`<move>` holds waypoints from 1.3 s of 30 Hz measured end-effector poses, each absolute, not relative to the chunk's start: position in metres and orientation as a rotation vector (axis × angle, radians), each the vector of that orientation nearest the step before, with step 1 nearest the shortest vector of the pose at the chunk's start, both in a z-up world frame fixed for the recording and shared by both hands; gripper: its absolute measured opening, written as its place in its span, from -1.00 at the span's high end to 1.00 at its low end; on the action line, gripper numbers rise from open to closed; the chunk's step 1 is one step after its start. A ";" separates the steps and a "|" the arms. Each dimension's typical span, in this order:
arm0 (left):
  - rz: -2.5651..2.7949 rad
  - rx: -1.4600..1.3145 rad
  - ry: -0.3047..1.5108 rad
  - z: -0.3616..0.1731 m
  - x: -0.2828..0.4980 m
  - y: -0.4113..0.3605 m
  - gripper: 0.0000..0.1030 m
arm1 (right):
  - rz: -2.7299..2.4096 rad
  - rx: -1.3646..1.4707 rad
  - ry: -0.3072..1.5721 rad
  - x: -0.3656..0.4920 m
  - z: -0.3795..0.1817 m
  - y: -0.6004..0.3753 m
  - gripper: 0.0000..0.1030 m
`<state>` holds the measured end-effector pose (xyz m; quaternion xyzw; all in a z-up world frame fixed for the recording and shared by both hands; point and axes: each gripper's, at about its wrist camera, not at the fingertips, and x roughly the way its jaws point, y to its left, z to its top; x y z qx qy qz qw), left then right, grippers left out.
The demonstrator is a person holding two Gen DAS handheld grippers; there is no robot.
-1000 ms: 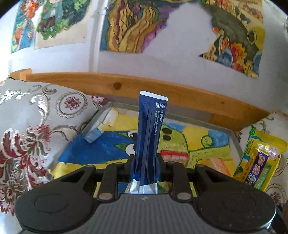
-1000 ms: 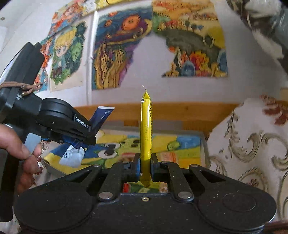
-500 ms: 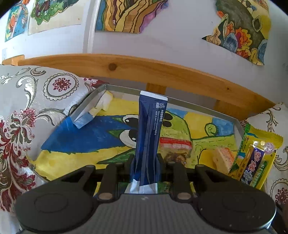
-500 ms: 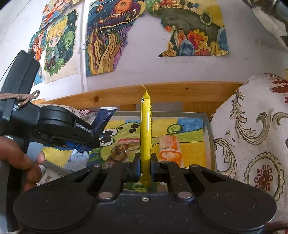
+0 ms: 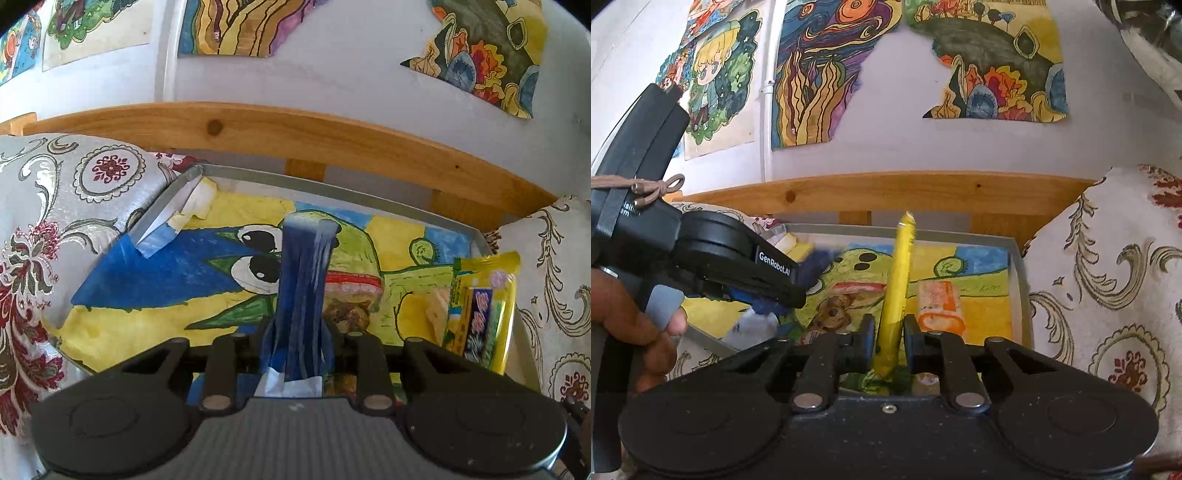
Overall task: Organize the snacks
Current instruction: 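Lower both snacks into the tray and open both tools to release, then move both tools back toward the remaining snacks beside the tray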
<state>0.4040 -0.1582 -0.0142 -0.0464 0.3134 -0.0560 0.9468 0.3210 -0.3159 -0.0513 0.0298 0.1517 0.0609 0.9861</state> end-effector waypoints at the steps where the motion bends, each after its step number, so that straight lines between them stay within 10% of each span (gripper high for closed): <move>1: -0.117 -0.100 0.633 -0.014 0.404 -0.158 0.29 | 0.117 0.058 0.303 0.321 -0.051 -0.316 0.57; 12: -0.072 -0.160 0.518 0.004 0.382 -0.144 -0.64 | 0.061 0.048 0.257 0.314 -0.041 -0.319 0.09; 17: -0.040 -0.165 0.463 0.018 0.361 -0.136 -0.90 | 0.030 0.091 0.216 0.301 -0.025 -0.326 -0.51; 26: -0.032 -0.213 0.349 0.045 0.309 -0.115 -0.99 | 0.025 0.189 0.156 0.255 0.007 -0.342 -0.98; 39: -0.077 -0.171 0.319 0.056 0.218 -0.102 -0.99 | 0.015 0.145 0.112 0.148 0.016 -0.319 -0.99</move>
